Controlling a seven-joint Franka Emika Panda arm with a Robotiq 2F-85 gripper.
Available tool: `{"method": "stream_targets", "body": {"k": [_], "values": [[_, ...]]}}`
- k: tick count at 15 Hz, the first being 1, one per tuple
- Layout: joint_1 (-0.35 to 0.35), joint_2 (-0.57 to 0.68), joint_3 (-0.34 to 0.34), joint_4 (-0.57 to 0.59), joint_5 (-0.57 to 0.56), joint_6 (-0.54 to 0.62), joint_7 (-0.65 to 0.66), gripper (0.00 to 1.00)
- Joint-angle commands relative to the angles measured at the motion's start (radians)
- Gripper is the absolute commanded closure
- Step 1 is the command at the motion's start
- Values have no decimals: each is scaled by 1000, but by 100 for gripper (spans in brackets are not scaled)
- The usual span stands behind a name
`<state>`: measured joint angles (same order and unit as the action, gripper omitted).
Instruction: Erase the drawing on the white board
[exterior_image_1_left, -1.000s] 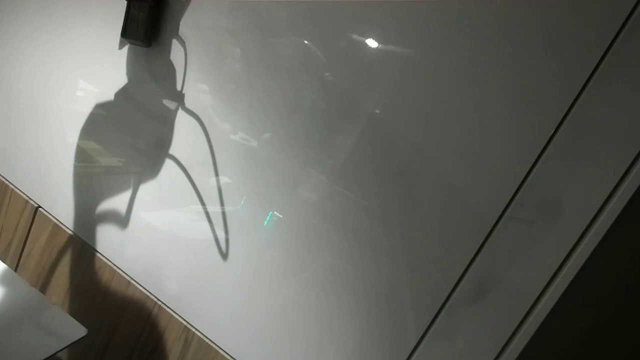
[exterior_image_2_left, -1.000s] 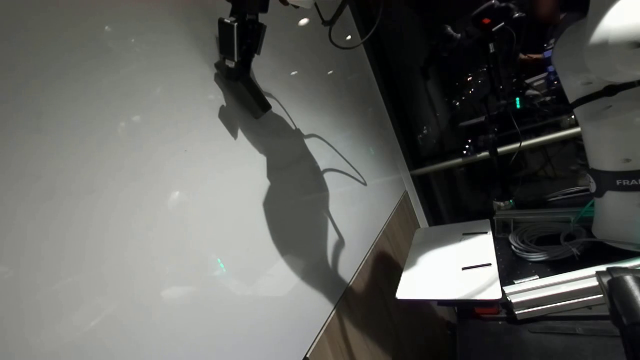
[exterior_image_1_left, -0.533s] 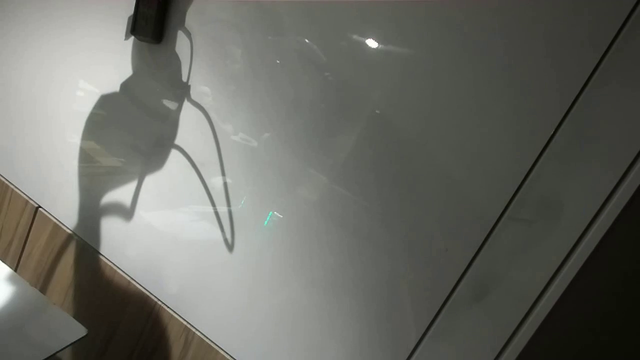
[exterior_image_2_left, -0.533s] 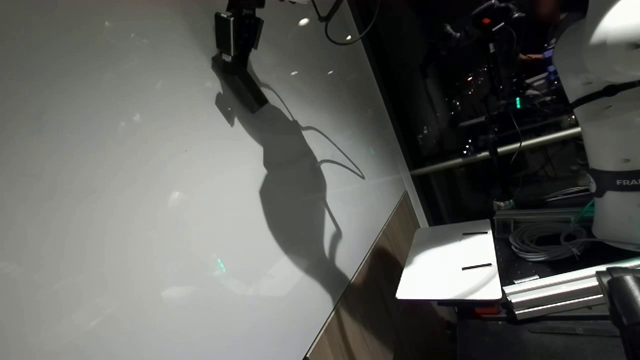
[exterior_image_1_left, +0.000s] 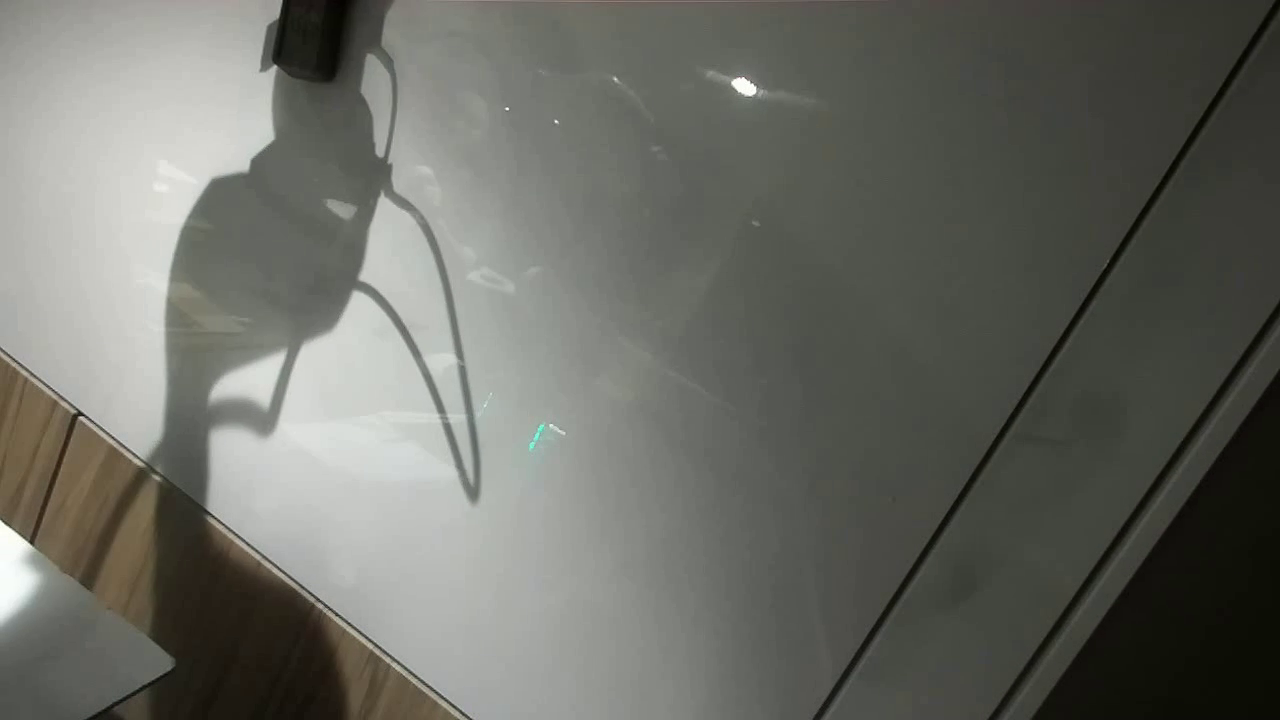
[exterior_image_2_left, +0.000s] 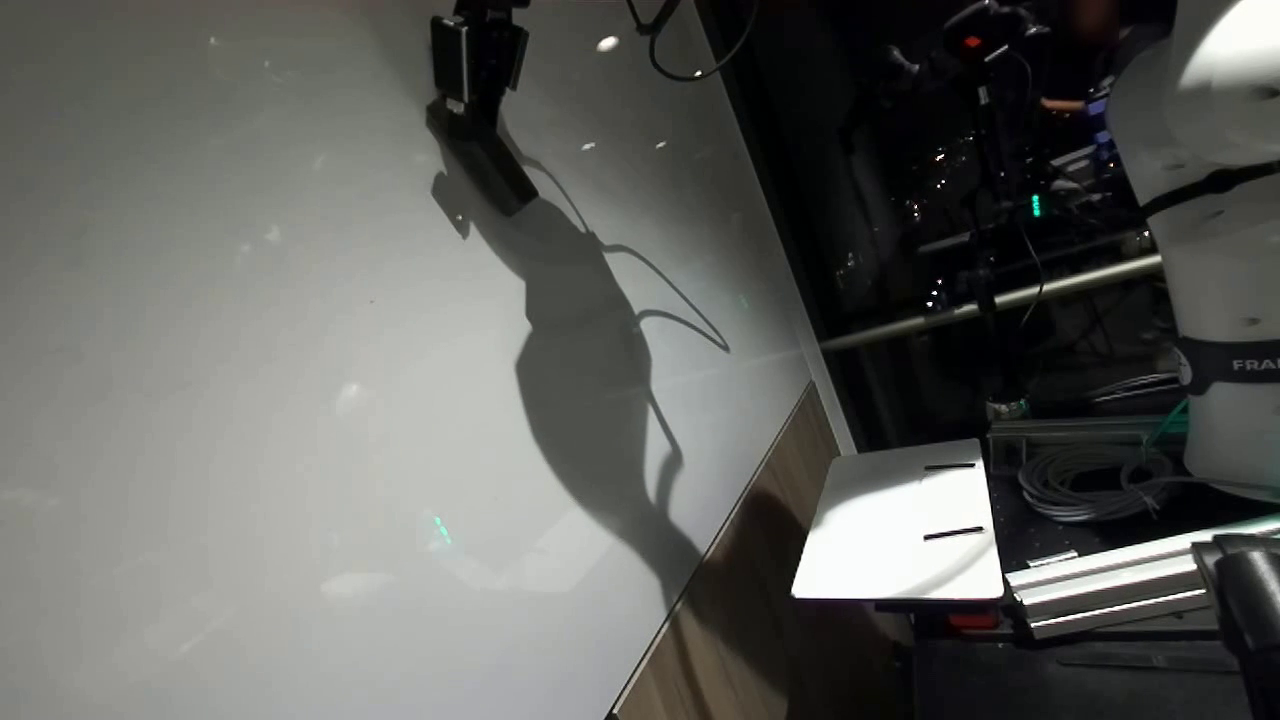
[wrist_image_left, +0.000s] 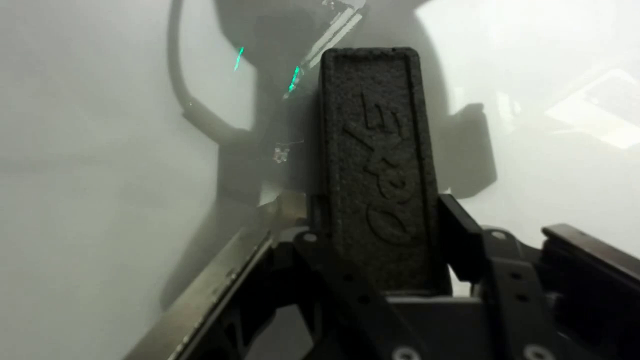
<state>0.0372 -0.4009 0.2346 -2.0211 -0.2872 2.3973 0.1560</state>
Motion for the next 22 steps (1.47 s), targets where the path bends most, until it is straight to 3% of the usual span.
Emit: {"method": "stream_targets", "body": {"k": [1,8,13,22], "values": [[-33,62,-30,130,-33,-6,-19,70],[-37,77,-43,169,-35,-42,-15,70],[-14,21,-4,62,-45,-23,28,70],[-9,37,31,-40,-72,29,73,70]]}}
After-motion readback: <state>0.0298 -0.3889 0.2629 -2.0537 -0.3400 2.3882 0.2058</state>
